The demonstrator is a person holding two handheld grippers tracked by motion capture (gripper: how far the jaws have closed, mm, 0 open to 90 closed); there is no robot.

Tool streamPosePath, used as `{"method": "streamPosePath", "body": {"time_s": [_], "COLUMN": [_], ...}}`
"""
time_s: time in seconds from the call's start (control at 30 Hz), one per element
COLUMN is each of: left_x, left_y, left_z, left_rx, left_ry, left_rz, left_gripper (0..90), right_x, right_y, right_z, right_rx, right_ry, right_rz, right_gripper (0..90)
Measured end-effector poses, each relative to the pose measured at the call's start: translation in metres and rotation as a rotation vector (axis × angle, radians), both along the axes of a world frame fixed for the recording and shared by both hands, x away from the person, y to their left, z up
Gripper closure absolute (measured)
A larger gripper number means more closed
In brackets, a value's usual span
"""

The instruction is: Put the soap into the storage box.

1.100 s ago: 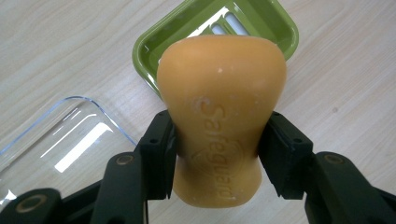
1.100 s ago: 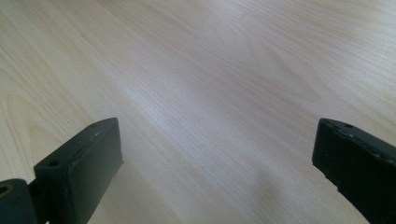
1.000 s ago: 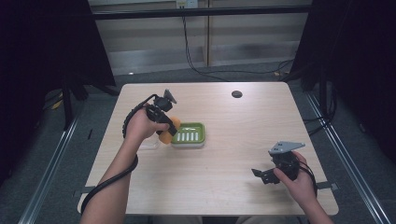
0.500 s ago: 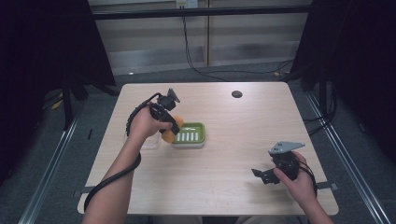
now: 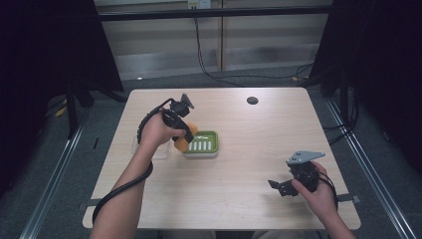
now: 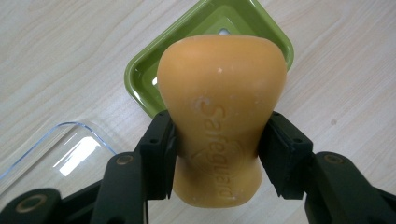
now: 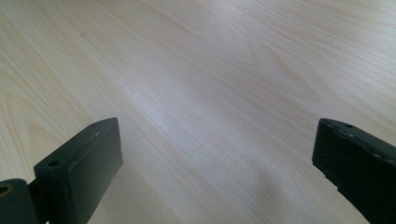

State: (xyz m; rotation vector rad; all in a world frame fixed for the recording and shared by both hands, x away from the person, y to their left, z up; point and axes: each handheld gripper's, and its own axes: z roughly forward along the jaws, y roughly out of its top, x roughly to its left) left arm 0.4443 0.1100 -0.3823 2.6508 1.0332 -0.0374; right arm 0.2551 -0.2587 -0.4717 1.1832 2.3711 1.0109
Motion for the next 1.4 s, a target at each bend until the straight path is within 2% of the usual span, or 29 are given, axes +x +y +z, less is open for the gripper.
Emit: {"method": "streamPosePath", "body": {"time_s": [0.1, 0.27, 0.53, 0.77, 0.9, 1.07, 1.2, 1.4], "left_x": [0.000, 0.002, 0.004, 0.007, 0.007, 0.008, 0.009, 0.011], "left_y": [-0.001, -0.003, -0.006, -0.008, -0.010, -0.011, -0.011, -0.013], "left_z": [0.001, 0.002, 0.002, 0.005, 0.004, 0.004, 0.003, 0.004], "left_rx": [0.010, 0.012, 0.001, 0.015, 0.007, 0.021, 0.015, 0.023], "left_ry": [-0.003, 0.003, 0.002, -0.003, -0.006, -0.006, 0.001, -0.010], "left_rz": [0.007, -0.008, -0.002, -0.022, -0.012, -0.023, -0.028, -0.043], "left_gripper": [49.7, 49.6, 49.6, 49.7, 49.7, 49.7, 49.6, 49.7], "right_x": [0.000, 0.000, 0.000, 0.000, 0.000, 0.000, 0.000, -0.001], "right_y": [0.000, 0.000, 0.000, 0.000, 0.000, 0.000, 0.000, 0.001], "right_z": [0.000, 0.000, 0.000, 0.000, 0.000, 0.000, 0.000, 0.000], "right_rx": [-0.001, 0.000, 0.000, 0.001, 0.000, 0.000, -0.001, -0.001], "right_ry": [0.000, 0.000, 0.001, -0.003, -0.002, 0.000, -0.001, 0.006], "right_rz": [-0.001, -0.001, 0.003, -0.001, 0.000, 0.002, 0.002, 0.001], "right_gripper": [1.1, 1.1, 1.1, 1.1, 1.1, 1.1, 1.1, 1.1]}}
